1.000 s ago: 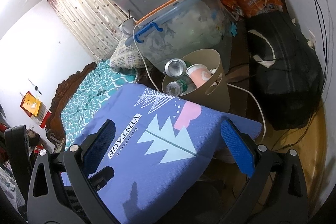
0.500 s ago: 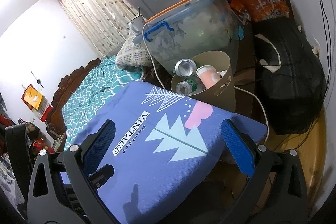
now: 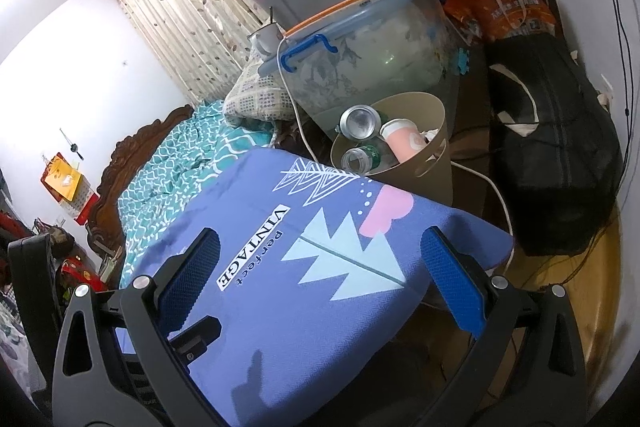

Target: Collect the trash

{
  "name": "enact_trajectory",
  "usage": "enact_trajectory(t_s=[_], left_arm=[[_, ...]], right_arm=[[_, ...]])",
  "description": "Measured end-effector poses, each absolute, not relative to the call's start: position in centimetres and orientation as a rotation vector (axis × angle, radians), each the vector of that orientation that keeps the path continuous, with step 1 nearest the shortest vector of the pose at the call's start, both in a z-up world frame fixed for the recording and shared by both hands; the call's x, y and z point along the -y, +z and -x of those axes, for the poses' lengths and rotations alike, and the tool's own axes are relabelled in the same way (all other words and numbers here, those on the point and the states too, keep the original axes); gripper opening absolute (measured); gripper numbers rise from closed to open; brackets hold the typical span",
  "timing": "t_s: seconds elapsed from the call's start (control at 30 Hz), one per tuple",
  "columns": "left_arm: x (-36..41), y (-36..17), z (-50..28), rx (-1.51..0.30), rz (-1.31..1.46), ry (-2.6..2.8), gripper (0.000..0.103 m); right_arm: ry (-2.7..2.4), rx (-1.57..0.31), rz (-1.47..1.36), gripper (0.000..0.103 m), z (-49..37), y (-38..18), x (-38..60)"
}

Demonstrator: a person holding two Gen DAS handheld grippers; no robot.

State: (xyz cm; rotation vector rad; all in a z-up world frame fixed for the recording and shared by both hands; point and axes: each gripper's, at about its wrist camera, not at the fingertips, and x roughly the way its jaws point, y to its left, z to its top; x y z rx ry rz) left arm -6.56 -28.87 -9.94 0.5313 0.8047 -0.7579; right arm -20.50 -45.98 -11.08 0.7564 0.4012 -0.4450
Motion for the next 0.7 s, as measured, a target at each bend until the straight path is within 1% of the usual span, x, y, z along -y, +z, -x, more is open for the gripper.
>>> enact_trajectory(t_s=[0.7], left_arm=[[30.5, -11.0, 6.9, -0.799, -0.593, -0.733, 0.094]], right_arm=[[-0.452, -0.403, -0.79, 0.099, 20.7, -12.4, 47.2]])
